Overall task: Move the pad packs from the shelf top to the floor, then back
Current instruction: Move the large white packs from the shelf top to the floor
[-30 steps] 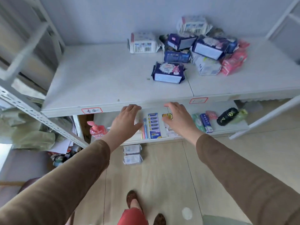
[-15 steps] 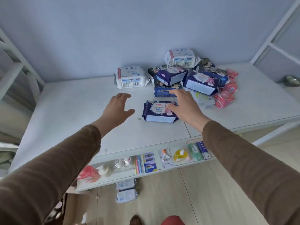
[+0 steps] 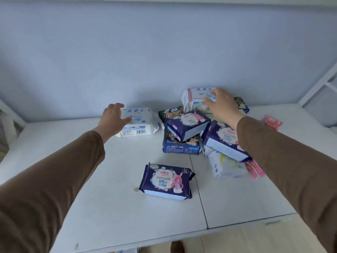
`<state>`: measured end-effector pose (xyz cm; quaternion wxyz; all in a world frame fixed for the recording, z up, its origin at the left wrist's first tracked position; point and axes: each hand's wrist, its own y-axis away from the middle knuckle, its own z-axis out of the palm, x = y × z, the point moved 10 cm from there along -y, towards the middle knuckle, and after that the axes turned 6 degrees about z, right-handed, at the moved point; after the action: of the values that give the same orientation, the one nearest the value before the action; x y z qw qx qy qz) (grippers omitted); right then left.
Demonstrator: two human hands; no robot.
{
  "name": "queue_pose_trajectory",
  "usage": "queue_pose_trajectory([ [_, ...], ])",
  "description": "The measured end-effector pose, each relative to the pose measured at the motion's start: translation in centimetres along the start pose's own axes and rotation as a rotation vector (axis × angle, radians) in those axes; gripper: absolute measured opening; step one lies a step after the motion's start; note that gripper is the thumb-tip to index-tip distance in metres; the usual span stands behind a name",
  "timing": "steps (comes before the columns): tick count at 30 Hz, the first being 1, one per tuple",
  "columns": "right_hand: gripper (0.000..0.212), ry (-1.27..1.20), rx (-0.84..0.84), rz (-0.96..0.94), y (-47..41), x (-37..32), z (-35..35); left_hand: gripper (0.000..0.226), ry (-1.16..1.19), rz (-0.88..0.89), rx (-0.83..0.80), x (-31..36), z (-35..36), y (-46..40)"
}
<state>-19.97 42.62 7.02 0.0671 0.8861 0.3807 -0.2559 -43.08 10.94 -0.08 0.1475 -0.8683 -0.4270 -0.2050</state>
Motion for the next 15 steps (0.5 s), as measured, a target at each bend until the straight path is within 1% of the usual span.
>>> queue_pose_trajectory([
  [5,0.056,0.048,-0.004,0.135,-7.2,4.3,0.5,0.079,0.02,-0.165,-0.035,-3.0,1.5,-2.9],
  [7,0.061,-0.012,-0.049,0.224,-9.1,6.2,1.2,0.085,0.062,-0.194,-0.055,-3.7,2.0,-3.6],
  [8,0.067,-0.077,-0.097,0.273,-9.8,7.1,1.9,0.088,0.087,-0.192,-0.068,-3.9,2.2,-4.0],
  [10,0.089,-0.186,-0.206,0.362,-10.5,8.3,3.3,0.095,0.112,-0.152,-0.116,-4.0,2.5,-4.9],
  [12,0.108,-0.281,-0.295,0.446,-11.0,9.4,4.3,0.104,0.064,-0.094,-0.212,-3.6,2.8,-5.5],
  [14,0.119,-0.339,-0.392,0.492,-11.4,10.0,4.9,0.115,-0.033,-0.046,-0.329,-3.2,3.2,-5.5],
  [15,0.119,-0.341,-0.463,0.482,-11.3,10.0,5.4,0.12,-0.109,-0.021,-0.38,-2.9,3.3,-5.4],
])
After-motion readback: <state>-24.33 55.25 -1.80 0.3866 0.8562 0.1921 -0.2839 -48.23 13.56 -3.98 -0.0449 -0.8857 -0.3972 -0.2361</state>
